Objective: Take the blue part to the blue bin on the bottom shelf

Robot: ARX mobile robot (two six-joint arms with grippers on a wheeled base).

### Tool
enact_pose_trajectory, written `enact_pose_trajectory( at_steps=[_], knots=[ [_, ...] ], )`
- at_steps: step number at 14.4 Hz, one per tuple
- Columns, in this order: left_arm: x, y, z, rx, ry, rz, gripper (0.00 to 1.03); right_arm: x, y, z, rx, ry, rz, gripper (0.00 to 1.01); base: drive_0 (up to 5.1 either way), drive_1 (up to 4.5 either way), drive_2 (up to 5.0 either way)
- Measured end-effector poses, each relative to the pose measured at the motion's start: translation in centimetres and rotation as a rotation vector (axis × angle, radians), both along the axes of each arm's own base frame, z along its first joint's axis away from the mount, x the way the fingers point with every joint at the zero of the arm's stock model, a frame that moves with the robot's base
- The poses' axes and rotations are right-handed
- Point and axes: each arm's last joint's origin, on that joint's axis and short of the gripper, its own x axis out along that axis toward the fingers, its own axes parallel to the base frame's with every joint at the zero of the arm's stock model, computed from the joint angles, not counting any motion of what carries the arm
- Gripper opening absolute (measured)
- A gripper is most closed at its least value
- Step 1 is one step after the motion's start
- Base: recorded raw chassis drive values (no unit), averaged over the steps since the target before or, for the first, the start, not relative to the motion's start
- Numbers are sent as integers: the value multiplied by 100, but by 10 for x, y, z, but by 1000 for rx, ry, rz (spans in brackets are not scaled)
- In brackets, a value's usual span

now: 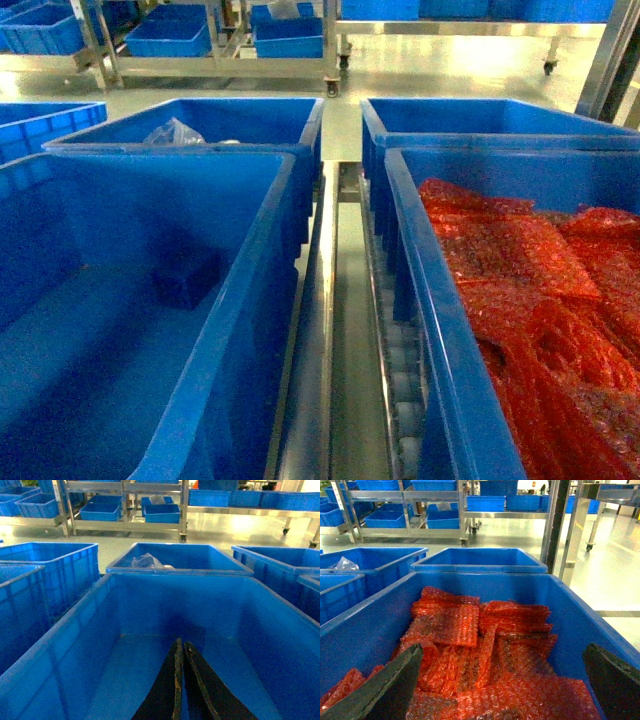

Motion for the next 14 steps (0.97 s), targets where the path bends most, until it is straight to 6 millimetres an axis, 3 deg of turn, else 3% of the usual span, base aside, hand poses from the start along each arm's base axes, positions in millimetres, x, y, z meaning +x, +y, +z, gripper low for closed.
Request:
enact_pose_trajectory(
  at_steps=[14],
  knots=[
    [-32, 0, 3, 0, -4, 1, 2, 0, 0, 0, 0, 0, 0, 98, 0, 0, 0]
  ],
)
